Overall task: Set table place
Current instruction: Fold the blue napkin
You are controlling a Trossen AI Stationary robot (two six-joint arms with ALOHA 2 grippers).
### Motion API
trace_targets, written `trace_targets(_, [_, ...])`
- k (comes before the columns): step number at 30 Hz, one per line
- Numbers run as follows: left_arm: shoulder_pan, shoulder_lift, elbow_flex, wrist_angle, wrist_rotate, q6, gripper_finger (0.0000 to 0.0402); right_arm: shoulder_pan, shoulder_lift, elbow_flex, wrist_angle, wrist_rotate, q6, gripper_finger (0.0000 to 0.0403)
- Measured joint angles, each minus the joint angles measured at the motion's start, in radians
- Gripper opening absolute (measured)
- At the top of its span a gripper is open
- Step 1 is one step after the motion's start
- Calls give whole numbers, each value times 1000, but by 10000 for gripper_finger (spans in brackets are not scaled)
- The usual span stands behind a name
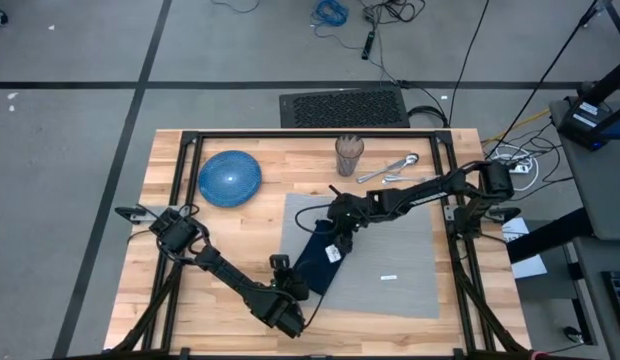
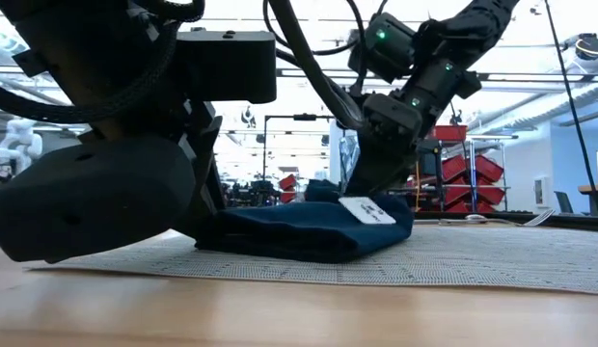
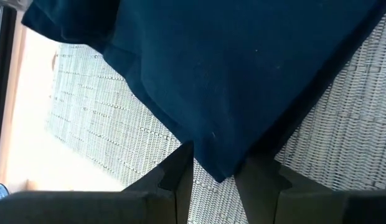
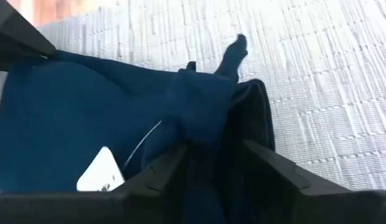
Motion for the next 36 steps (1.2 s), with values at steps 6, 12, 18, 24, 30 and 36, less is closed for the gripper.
trace_targets(6, [0,0,0,-2,0,-21,96,-7,0,0,-3,4,-19,135])
trace_targets(12, [0,0,0,-2,0,-22,96,-24,-1,0,3,2,-35,135])
trace_targets(18, [0,0,0,-2,1,-22,96,-35,-1,0,6,-20,-69,136])
trace_targets(24, [0,0,0,-1,1,-22,96,-77,-2,0,9,-54,-83,177])
trace_targets(30, [-1,0,0,-1,1,-23,96,-126,-2,0,13,-76,-93,219])
trace_targets(36, [-1,0,0,-1,1,-23,96,-167,-2,1,55,-144,-85,229])
